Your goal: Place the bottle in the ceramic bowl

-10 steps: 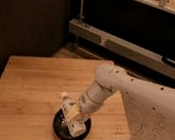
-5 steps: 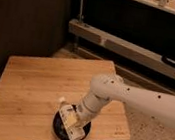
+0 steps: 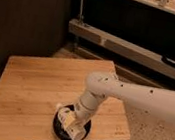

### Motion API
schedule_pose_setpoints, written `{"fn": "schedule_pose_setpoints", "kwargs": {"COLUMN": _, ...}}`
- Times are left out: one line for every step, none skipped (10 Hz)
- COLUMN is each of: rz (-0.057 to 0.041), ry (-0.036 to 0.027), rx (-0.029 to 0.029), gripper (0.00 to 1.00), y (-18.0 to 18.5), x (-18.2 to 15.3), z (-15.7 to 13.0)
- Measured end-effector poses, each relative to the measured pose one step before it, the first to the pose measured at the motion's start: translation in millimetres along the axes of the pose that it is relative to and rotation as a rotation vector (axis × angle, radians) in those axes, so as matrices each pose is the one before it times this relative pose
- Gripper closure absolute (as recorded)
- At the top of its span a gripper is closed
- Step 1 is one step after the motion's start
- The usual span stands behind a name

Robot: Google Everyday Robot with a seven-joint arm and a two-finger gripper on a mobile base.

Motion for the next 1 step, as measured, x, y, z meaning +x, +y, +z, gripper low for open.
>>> {"fn": "schedule_pose_setpoints", "kwargs": {"rz": 0.00118, "ry": 0.00009, "rx": 0.00023, "gripper": 0.2, "y": -0.58, "x": 0.23, "z": 0.05}}
